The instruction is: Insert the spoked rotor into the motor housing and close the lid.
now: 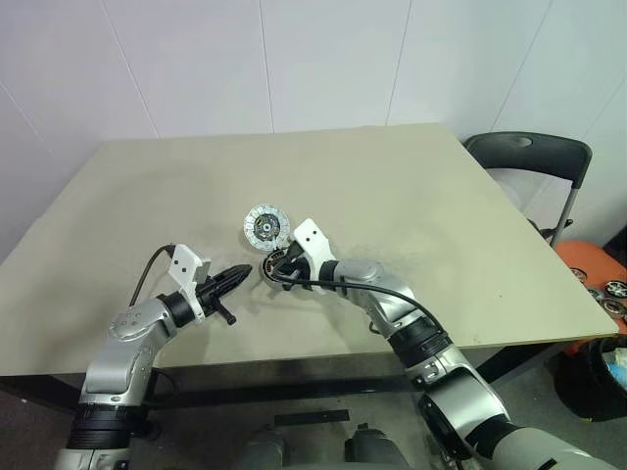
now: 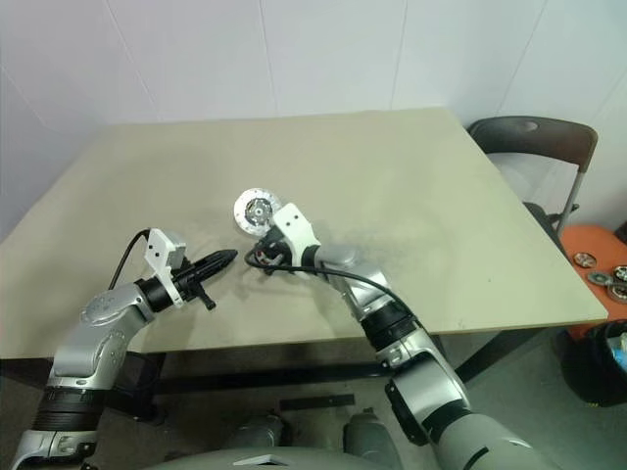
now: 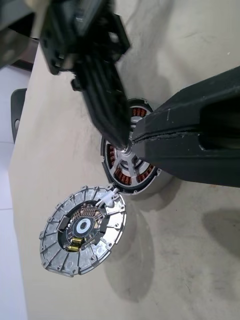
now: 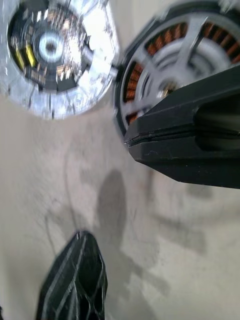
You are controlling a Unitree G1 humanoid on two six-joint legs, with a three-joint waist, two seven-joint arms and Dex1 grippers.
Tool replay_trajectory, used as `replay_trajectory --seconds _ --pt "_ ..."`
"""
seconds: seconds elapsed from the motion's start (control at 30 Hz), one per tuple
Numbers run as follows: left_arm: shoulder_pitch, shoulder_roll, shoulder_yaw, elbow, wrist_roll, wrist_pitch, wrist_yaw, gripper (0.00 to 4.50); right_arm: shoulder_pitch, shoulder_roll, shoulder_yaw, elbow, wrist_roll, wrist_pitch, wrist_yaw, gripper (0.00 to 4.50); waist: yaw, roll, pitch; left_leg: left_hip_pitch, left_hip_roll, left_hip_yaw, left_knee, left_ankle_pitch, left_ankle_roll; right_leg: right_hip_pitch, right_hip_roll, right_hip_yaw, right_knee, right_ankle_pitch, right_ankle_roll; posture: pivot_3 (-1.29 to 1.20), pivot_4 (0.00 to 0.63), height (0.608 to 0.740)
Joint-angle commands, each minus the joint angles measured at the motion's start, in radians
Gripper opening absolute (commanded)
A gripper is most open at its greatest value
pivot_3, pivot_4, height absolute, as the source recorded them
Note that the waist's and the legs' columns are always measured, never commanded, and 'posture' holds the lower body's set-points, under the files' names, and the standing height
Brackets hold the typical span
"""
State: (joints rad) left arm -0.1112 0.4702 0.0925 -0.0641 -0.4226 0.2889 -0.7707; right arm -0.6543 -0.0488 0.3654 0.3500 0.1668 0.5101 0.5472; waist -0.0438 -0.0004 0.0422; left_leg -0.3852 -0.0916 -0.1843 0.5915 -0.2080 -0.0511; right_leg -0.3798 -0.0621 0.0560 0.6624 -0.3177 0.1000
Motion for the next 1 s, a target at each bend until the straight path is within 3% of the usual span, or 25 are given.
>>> replay_trajectory --seconds 0.03,0.23,0.43,0.63,0.83,1.0 --pt "0.001 0.008 0.019 -0.058 0.003 -0.010 0.020 0.00 -0.005 0.011 -0.003 -0.019 -0.025 -0.035 0.011 0.01 0.000 0.000 0.000 0.000 0.000 0.000 0.000 0.000 0.000 0.000 0.000 0.000 0.000 0.000 0.000 0.00 0.000 0.740" --pt "0.008 0.008 0.016 -0.076 0.002 -0.002 0.037 0.00 -0.011 0.017 -0.026 -0.006 -0.022 -0.027 0.045 0.01 0.001 0.000 0.000 0.000 0.000 0.000 0.000 0.000 0.000 0.000 0.000 0.000 0.001 0.000 0.000 0.00 0.000 0.740" --pt "0.021 0.012 0.023 -0.077 -0.004 -0.026 0.024 0.00 -0.056 0.045 -0.134 0.029 0.032 -0.015 0.038 0.01 0.000 0.000 0.000 0.000 0.000 0.000 0.000 0.000 0.000 0.000 0.000 0.000 0.001 0.000 0.000 0.00 0.000 0.740" --pt "0.018 0.016 0.026 -0.058 0.009 -0.061 0.018 0.00 -0.084 -0.020 -0.009 0.179 -0.193 -0.212 -0.024 0.01 0.000 0.000 0.000 0.001 0.000 0.000 0.000 0.000 0.000 0.000 0.000 0.000 0.001 0.000 0.000 0.00 0.000 0.740" --pt "0.021 0.002 0.015 -0.045 0.023 -0.082 0.024 0.00 -0.080 -0.009 -0.014 0.217 -0.229 -0.256 -0.023 0.01 0.000 -0.001 -0.001 0.001 0.000 0.000 0.000 0.001 -0.001 0.000 0.000 0.000 0.002 0.000 0.000 0.00 0.000 0.740" --pt "0.016 -0.002 0.015 -0.015 0.031 -0.105 0.017 0.00 -0.091 0.072 -0.194 0.134 -0.023 -0.151 0.023 0.01 0.000 0.000 0.000 0.004 0.000 0.000 0.000 0.001 -0.001 0.006 0.001 0.000 0.002 0.000 0.000 0.00 0.000 0.740"
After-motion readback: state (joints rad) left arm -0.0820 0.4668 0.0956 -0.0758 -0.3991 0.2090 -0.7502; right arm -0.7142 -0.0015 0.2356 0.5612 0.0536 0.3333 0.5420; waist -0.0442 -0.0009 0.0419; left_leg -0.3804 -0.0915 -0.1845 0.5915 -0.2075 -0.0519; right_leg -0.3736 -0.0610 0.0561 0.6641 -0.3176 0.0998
